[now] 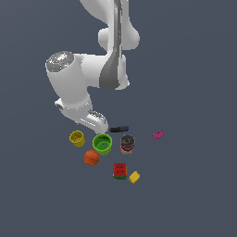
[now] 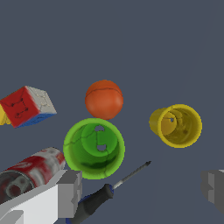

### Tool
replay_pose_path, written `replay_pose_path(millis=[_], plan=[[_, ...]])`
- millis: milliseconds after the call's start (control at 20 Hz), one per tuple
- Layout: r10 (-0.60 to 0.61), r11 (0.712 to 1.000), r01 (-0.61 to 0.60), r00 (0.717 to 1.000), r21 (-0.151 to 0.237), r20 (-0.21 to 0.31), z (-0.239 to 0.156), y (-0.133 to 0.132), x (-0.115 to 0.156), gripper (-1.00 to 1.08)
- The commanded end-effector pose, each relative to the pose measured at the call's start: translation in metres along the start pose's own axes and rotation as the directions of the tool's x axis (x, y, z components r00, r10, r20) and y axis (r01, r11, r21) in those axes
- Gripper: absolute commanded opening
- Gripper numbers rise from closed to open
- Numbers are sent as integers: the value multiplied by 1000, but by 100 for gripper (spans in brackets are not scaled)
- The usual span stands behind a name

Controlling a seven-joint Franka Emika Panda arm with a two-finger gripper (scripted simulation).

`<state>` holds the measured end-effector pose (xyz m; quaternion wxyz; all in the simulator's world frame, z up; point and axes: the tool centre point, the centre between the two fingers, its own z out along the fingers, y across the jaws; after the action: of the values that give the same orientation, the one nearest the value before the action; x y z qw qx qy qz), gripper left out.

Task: Pick up a designated object from a clutter of objects.

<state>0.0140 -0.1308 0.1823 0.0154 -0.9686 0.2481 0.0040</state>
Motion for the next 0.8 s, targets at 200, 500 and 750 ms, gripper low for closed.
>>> replay_pose_path(millis=[200,500,750], plan=[[180,984,-180,984,-11,-12,53,53,18,100],[264,964,-264,964,-20,-21,78,81,23,100],[275,961,-275,961,-23,-21,82,85,23,100]])
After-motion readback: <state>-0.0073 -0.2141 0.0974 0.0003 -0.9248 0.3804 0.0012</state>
